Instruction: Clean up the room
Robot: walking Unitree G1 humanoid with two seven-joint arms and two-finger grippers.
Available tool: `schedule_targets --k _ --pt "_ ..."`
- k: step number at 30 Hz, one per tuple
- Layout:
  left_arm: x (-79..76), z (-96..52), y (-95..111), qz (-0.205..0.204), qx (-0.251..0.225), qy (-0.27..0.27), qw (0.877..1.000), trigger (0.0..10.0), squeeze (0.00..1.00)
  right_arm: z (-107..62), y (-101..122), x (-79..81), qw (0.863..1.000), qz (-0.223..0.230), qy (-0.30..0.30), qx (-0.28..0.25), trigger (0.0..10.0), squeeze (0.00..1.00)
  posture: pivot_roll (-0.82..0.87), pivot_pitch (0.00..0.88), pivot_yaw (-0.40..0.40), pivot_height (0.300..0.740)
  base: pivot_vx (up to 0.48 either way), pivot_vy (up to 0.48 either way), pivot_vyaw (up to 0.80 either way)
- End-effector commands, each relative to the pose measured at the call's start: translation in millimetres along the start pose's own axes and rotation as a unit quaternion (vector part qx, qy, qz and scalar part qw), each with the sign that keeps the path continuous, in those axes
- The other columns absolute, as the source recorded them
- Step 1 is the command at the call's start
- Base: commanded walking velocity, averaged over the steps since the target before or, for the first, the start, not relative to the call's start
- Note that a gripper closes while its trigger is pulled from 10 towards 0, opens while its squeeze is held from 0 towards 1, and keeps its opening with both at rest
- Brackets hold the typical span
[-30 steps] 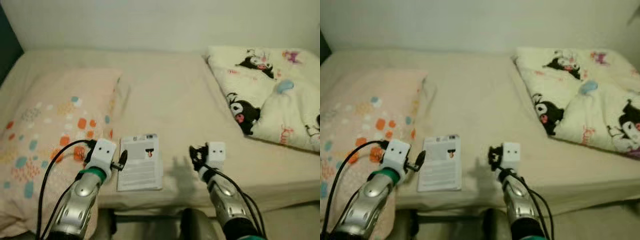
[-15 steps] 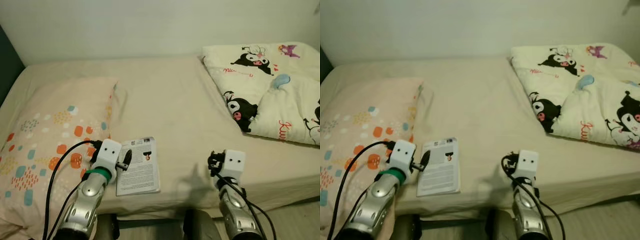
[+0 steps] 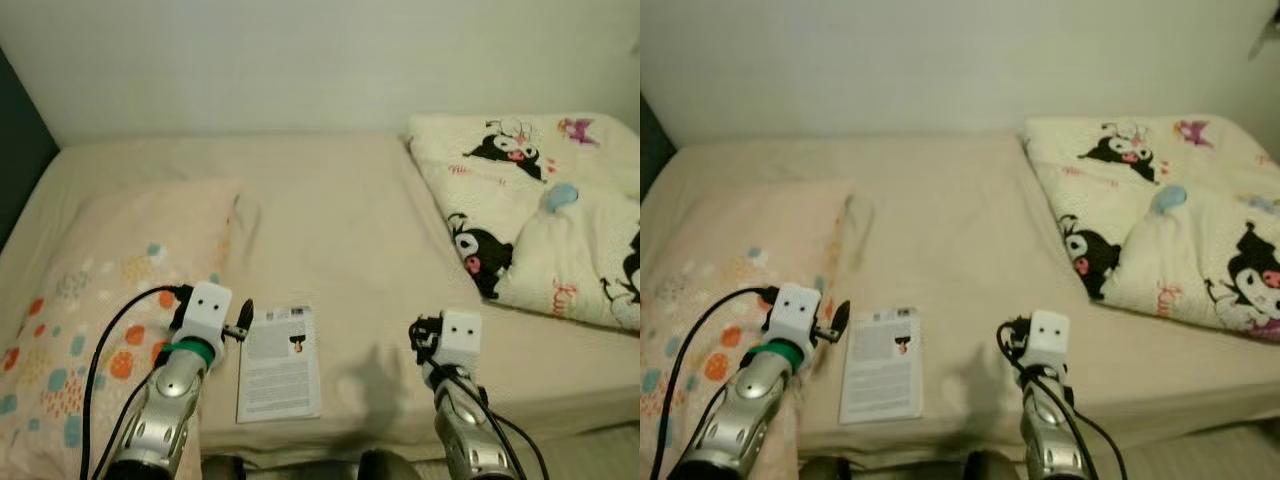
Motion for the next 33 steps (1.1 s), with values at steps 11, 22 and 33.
schedule_targets --k 11,22,33 --pt "-7.1 -2.3 -16 0.002 0.02 -0.005 1.0 10.0 0.0 -6.5 -8 -2.1 1.0 0.0 -0.016 0.01 10.0 0.0 0.08 0.0 0.02 0.74 0.0 0.0 0.0" --pt "-26.0 -3.2 -14 0.012 0.017 -0.052 0.998 10.0 0.0 -11.1 -15 -22.5 0.997 -0.018 -0.07 0.02 10.0 0.0 0.07 0.0 0.047 0.74 0.0 0.0 0.0" --pt "-15.4 0.7 -15 -0.007 0.028 -0.02 0.999 10.0 0.0 -1.7 -12 -16.7 0.998 -0.012 -0.064 0.025 10.0 0.0 0.1 0.0 0.01 0.74 0.0 0.0 0.0"
Point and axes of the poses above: a point about 5 cm out from each wrist's last joint towards the gripper, its own z axis pointing out of the wrist towards the gripper, its own y axis along the axis of the wrist's last joint, x = y × z, the point moved 6 cm from there along z, pointing out of the wrist towards the gripper, and after that the axes turned 10 degrees about z, right-handed, at the moved point
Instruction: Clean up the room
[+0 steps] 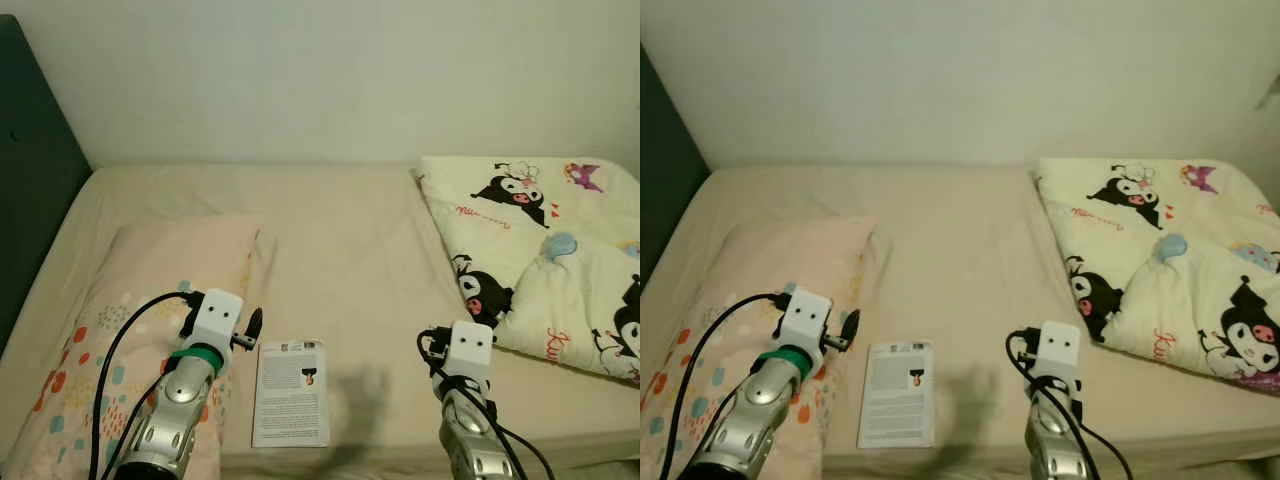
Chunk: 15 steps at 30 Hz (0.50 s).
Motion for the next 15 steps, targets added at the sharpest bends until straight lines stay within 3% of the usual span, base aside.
schedule_targets --k 1,7,15 --pt "-0.7 0.5 -3.9 -0.005 0.011 0.001 1.0 10.0 0.0 -1.5 -7.1 1.5 1.0 0.003 0.002 0.014 10.0 0.0 0.1 0.0 0.01 0.74 0.0 0.0 0.0" --pt "-0.6 3.0 1.9 -0.018 0.004 -0.001 1.0 10.0 0.0 -1.9 -3.3 5.8 1.0 0.004 0.01 0.005 10.0 0.0 0.09 0.0 0.022 0.74 0.0 0.0 0.0" --pt "-5.5 3.9 4.0 0.0 -0.002 -0.019 1.0 10.0 0.0 -3.7 -6.5 1.8 1.0 0.014 0.01 0.009 10.0 0.0 0.08 0.0 0.039 0.74 0.0 0.0 0.0"
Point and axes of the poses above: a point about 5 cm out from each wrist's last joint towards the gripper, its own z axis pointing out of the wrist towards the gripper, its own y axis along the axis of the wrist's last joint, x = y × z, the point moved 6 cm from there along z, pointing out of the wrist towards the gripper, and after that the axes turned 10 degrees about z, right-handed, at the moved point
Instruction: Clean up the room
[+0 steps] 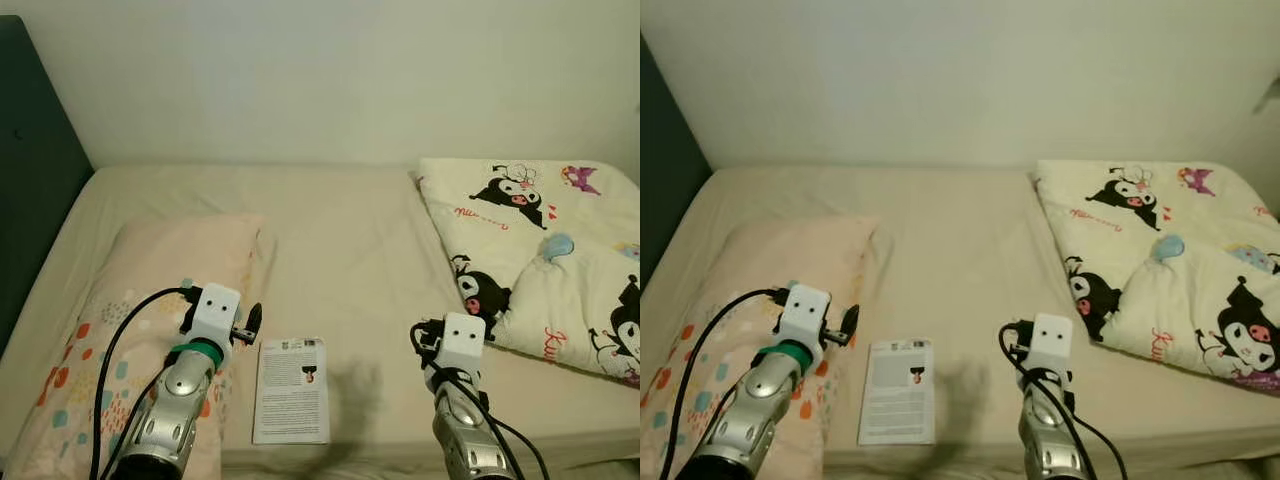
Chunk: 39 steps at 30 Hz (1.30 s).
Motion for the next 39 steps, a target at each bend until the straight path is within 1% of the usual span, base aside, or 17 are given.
schedule_targets --k 1,6,13,21,29,32,34,39 --pt "-3.6 -0.5 -5 0.006 0.007 -0.009 1.0 10.0 0.0 -2.6 -6 -2.8 1.0 -0.001 -0.002 0.009 10.0 0.0 0.08 0.0 0.041 0.74 0.0 0.0 0.0" --pt "-3.4 0.4 -3 0.0 0.005 -0.009 1.0 10.0 0.0 -3.5 -6 -1.1 1.0 -0.006 0.005 0.008 10.0 0.0 0.07 0.0 0.044 0.74 0.0 0.0 0.0" --pt "-9.6 0.1 -1 -0.013 0.006 -0.008 1.0 10.0 0.0 -4.5 -8 -0.7 1.0 -0.011 0.007 0.011 10.0 0.0 0.07 0.0 0.031 0.74 0.0 -0.336 0.0" --pt "-8.7 -0.6 -3 -0.01 0.008 -0.006 1.0 10.0 0.0 -3.8 -9 3.0 1.0 -0.018 0.017 0.014 10.0 0.0 0.07 0.0 0.031 0.74 0.0 -0.341 0.0" --pt "-8.1 -1.8 -4 -0.008 0.009 -0.006 1.0 10.0 0.0 -4.5 -12 0.8 1.0 -0.015 0.01 0.02 10.0 0.0 0.08 0.0 0.023 0.74 0.0 -0.342 0.0" --pt "-7.7 -1.1 -2 -0.01 0.007 -0.005 1.0 10.0 0.0 -3.2 -12 10.2 0.998 -0.045 0.027 0.021 10.0 0.0 0.09 0.0 0.019 0.74 0.0 -0.341 0.0" --pt "-7.4 -1.0 -1 -0.01 0.006 -0.004 1.0 10.0 0.0 -2.6 -11 11.6 0.998 -0.048 0.03 0.02 10.0 0.0 0.09 0.0 0.021 0.74 0.0 -0.341 0.0" --pt "-6.2 -1.6 -2 -0.009 0.006 -0.005 1.0 10.0 0.0 -1.6 -9 10.0 0.999 -0.035 0.026 0.019 10.0 0.0 0.09 0.0 0.021 0.74 0.0 -0.343 0.0"
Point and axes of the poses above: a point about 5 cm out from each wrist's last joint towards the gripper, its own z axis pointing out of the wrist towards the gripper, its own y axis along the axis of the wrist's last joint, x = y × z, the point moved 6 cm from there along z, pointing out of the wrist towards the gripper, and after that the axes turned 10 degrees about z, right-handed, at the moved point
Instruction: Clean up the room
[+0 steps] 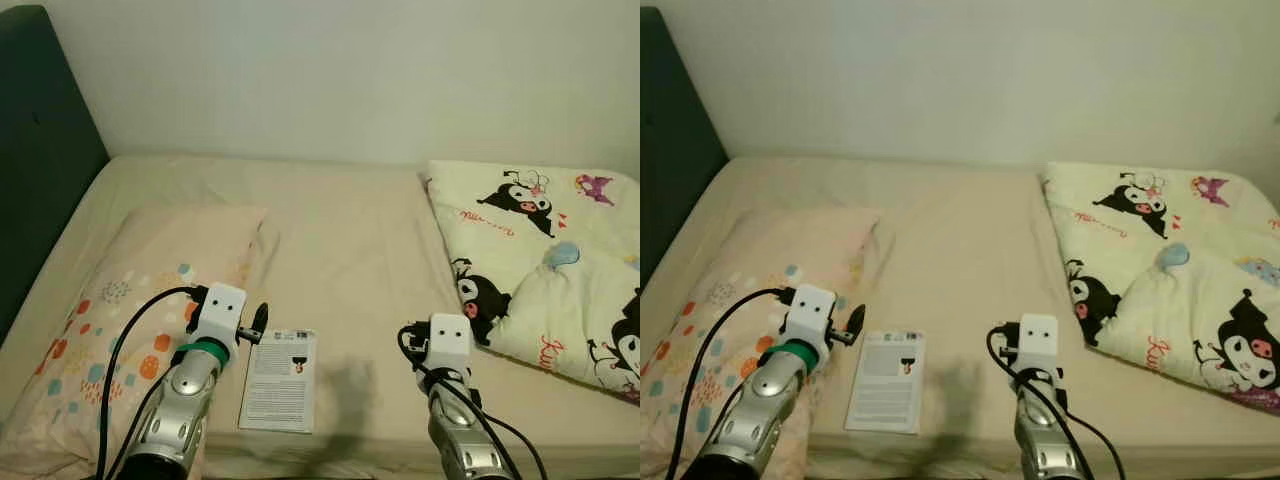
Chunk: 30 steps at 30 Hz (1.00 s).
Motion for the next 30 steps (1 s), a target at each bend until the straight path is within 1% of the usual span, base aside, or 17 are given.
schedule_targets --k 1,5,17,30 --pt "0.0 -2.5 -3.8 0.001 0.005 -0.002 1.0 10.0 0.0 -0.4 -6.3 -4.2 1.0 0.005 -0.009 0.014 10.0 0.0 0.08 0.0 0.02 0.74 0.0 -0.341 0.0" --pt "1.2 -3.0 -4.4 0.001 0.006 -0.001 1.0 10.0 0.0 -0.5 -6.6 -7.3 1.0 0.009 -0.015 0.015 10.0 0.0 0.08 0.0 0.02 0.74 0.0 -0.341 0.0" --pt "-2.8 -4.5 -6.9 0.0 0.007 -0.004 1.0 10.0 0.0 -1.2 -10.0 -12.4 0.999 0.012 -0.024 0.021 10.0 0.0 0.08 0.0 0.01 0.74 0.0 -0.34 0.0" --pt "-1.6 -4.7 -6.9 -0.002 0.007 -0.001 1.0 10.0 0.0 -1.7 -11.4 -13.8 0.999 0.012 -0.025 0.024 10.0 0.0 0.08 0.0 0.004 0.74 0.0 -0.341 0.0"
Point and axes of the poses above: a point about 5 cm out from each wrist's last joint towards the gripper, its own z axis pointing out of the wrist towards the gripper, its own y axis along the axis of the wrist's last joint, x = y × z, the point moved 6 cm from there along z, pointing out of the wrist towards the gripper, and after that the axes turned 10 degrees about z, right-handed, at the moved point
